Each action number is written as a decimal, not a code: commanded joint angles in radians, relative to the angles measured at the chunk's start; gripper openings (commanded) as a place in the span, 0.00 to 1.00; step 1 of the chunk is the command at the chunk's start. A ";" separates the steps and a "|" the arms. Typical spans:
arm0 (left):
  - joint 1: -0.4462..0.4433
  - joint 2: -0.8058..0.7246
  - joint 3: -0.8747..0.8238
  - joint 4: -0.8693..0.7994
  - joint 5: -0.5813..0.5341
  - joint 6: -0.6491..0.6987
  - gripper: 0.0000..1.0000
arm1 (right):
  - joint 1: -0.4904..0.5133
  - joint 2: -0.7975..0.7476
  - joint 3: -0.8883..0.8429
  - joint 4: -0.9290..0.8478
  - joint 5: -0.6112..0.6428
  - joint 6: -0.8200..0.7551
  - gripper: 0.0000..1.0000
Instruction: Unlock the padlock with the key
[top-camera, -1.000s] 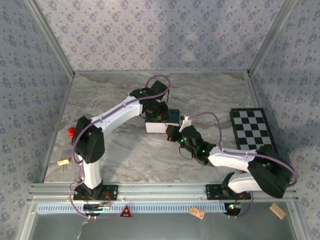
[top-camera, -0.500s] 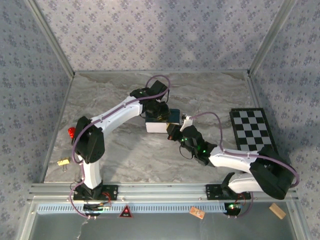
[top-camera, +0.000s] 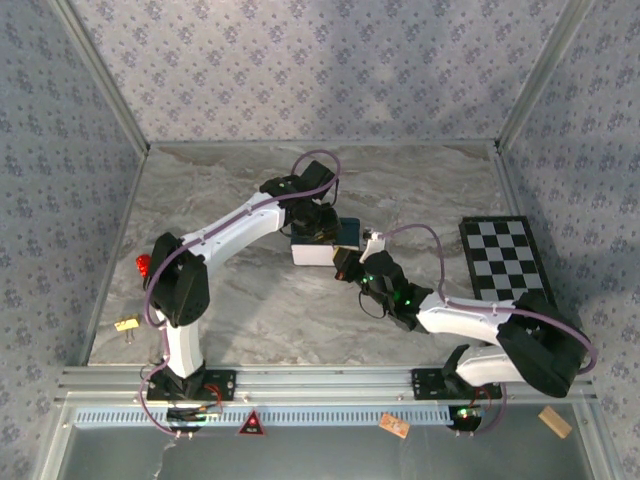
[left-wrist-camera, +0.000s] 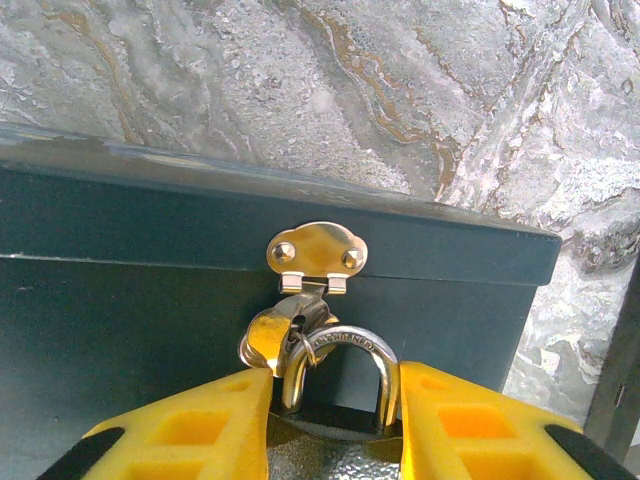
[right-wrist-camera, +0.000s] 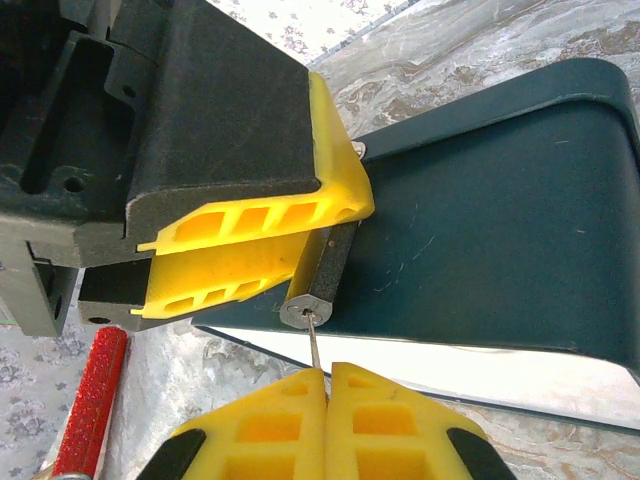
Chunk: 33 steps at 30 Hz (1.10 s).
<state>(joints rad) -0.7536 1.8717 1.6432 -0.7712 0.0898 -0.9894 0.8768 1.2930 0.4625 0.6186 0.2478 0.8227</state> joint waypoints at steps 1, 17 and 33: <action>-0.008 0.062 -0.048 -0.037 0.005 -0.005 0.32 | -0.002 0.006 0.014 0.012 0.024 0.002 0.00; -0.026 0.049 -0.074 -0.013 -0.006 -0.034 0.31 | -0.003 -0.017 0.021 0.005 0.097 0.033 0.00; -0.054 0.018 -0.094 -0.009 -0.059 -0.066 0.31 | -0.007 -0.009 0.032 -0.026 0.112 0.106 0.00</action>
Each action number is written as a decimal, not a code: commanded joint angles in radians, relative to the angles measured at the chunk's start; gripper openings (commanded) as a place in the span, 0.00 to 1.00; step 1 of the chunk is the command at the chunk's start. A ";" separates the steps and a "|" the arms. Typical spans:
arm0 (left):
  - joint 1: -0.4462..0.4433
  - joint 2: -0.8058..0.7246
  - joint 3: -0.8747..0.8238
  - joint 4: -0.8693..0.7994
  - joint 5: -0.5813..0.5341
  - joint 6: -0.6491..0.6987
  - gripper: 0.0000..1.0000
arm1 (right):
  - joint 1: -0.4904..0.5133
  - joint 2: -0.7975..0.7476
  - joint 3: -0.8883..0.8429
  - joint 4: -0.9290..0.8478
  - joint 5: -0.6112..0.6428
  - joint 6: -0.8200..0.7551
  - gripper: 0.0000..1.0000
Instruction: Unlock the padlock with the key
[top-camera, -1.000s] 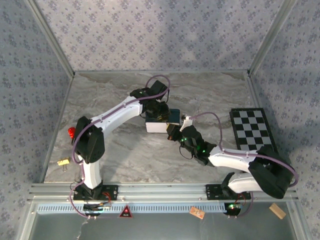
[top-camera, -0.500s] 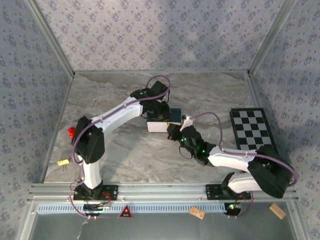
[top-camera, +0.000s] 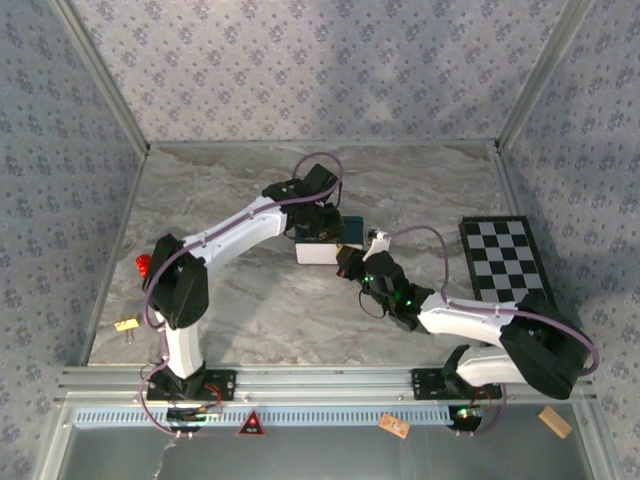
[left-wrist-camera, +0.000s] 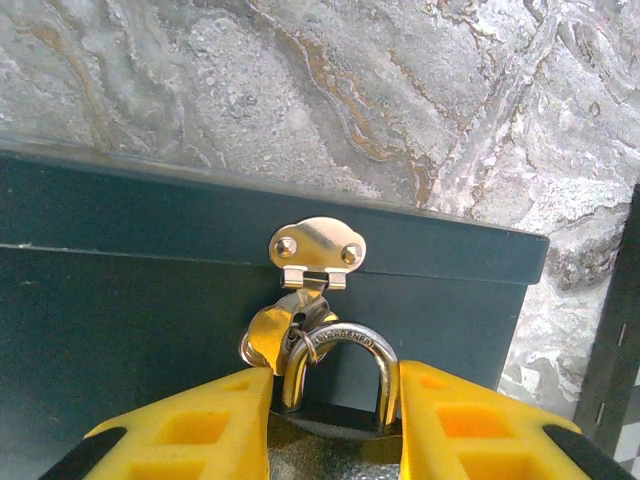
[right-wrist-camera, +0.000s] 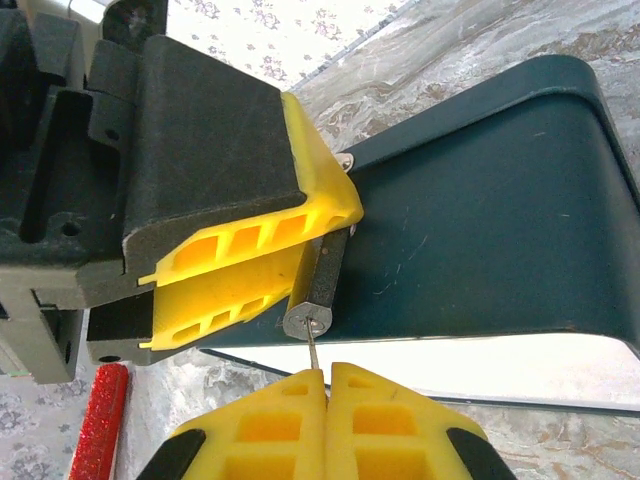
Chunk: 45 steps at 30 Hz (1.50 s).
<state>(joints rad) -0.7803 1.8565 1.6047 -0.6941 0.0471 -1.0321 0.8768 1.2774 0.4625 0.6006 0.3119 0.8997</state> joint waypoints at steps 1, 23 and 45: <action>-0.033 0.025 -0.064 -0.081 -0.026 -0.035 0.30 | -0.007 0.007 0.035 -0.010 0.045 0.032 0.00; -0.065 -0.036 -0.131 0.004 -0.017 -0.115 0.28 | -0.060 -0.028 0.107 -0.114 0.023 0.162 0.00; -0.064 -0.048 -0.147 0.045 0.002 -0.152 0.28 | 0.041 0.064 0.089 0.056 0.162 0.123 0.00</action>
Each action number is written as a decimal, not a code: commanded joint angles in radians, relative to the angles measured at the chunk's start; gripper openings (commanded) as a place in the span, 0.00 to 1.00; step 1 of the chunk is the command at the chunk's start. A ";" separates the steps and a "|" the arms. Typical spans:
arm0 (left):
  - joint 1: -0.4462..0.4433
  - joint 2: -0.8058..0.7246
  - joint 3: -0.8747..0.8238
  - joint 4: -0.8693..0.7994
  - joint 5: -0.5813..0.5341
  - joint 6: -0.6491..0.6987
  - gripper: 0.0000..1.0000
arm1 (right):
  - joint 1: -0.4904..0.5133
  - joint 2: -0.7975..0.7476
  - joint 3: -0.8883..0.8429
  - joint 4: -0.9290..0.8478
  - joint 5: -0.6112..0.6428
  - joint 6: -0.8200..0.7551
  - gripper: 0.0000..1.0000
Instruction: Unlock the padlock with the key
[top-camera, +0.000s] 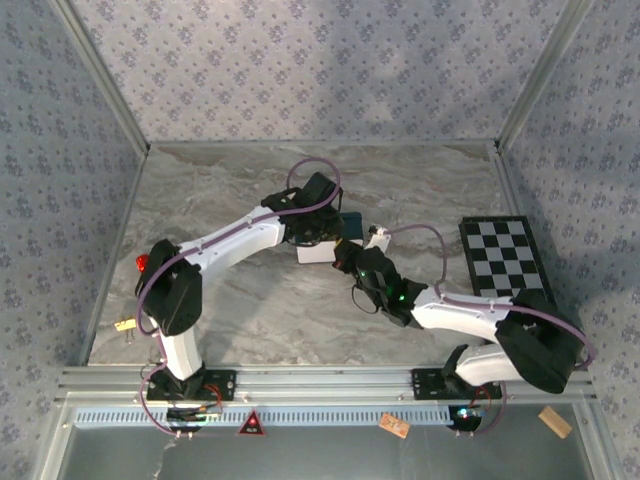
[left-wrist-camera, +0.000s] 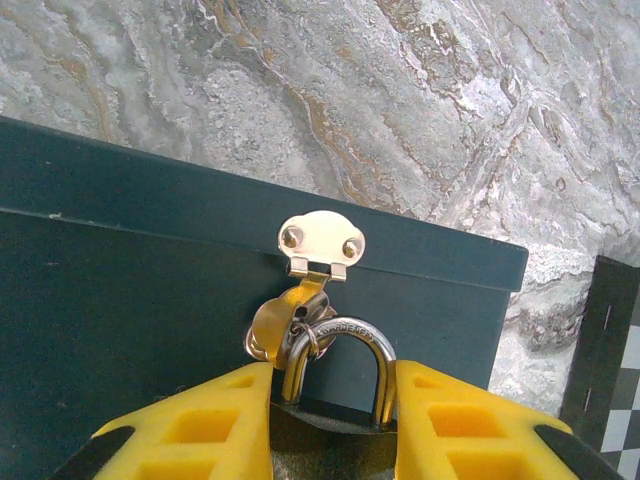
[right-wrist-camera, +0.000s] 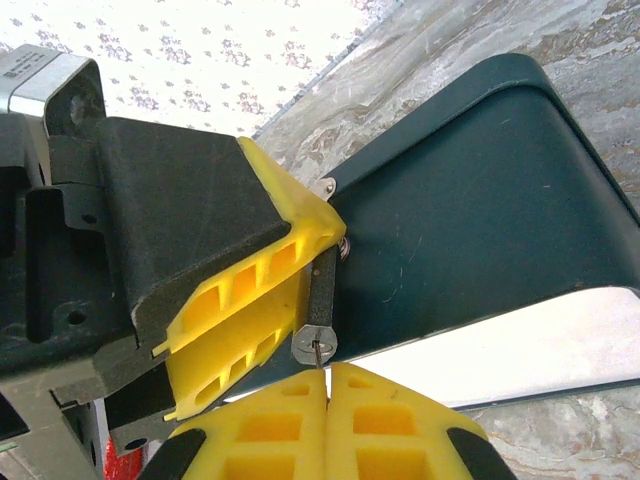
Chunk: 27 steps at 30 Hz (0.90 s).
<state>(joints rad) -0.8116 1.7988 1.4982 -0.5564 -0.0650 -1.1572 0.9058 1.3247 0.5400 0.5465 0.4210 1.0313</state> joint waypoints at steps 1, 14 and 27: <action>-0.034 0.010 -0.041 -0.092 0.113 -0.028 0.28 | 0.015 0.024 0.014 0.111 0.053 -0.004 0.00; -0.025 -0.017 -0.066 -0.085 0.111 -0.035 0.28 | 0.038 0.055 0.015 0.117 0.072 0.061 0.00; -0.022 -0.039 -0.111 -0.029 0.197 -0.069 0.29 | 0.073 0.080 0.066 0.087 0.169 -0.061 0.00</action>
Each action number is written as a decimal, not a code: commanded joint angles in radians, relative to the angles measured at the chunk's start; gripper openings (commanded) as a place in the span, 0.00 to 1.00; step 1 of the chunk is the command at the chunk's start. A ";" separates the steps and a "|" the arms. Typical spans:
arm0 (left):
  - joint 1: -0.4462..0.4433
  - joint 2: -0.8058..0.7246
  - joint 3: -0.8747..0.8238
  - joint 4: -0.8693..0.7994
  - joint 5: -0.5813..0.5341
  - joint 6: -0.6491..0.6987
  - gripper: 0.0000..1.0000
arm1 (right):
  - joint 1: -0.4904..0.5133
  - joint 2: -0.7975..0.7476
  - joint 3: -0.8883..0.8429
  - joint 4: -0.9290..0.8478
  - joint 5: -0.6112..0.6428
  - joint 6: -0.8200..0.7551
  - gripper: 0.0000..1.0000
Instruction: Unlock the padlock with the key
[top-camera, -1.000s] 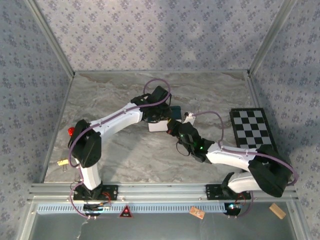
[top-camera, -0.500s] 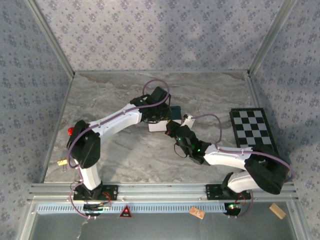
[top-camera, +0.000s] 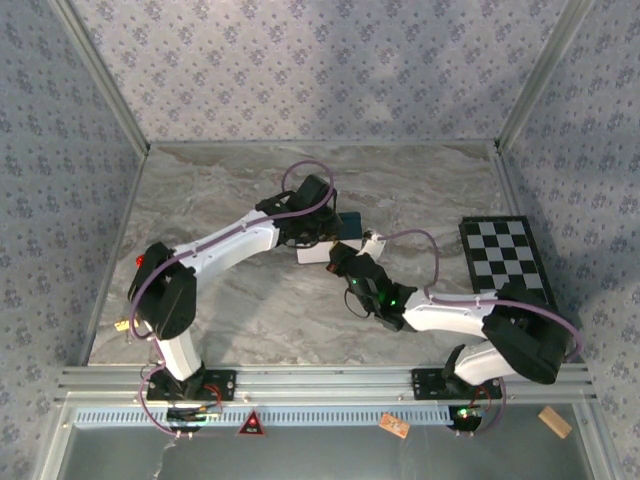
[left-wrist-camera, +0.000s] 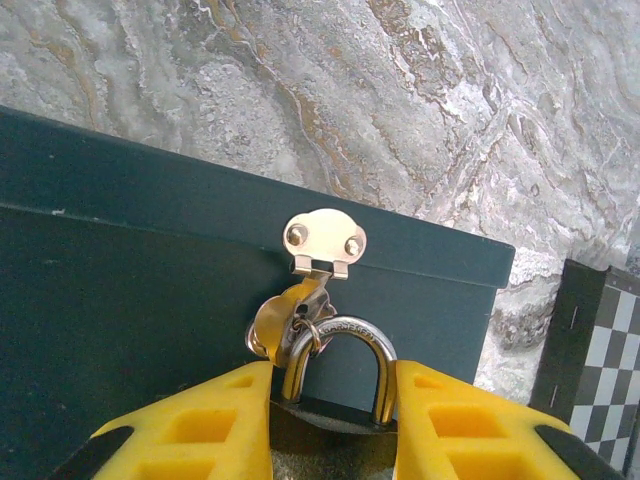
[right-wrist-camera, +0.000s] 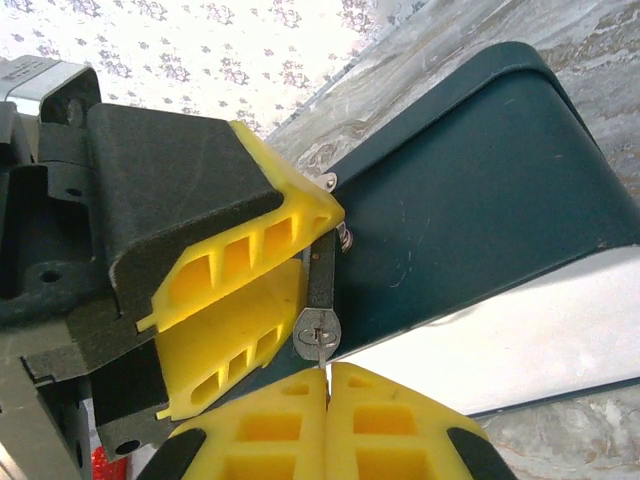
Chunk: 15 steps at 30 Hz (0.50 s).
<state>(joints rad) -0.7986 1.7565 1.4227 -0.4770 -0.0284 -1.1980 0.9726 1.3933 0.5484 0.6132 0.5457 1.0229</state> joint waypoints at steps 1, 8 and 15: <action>-0.036 0.000 -0.041 -0.103 0.161 -0.030 0.29 | 0.006 0.017 0.066 0.015 0.045 -0.066 0.00; -0.037 -0.006 -0.045 -0.099 0.162 -0.031 0.29 | -0.043 0.054 0.089 0.025 -0.055 -0.041 0.00; -0.037 -0.002 -0.049 -0.096 0.162 -0.032 0.28 | -0.149 0.016 0.068 0.060 -0.254 0.004 0.00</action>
<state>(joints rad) -0.7868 1.7466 1.4033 -0.4484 -0.0273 -1.2259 0.8616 1.4265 0.5888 0.6106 0.3611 1.0134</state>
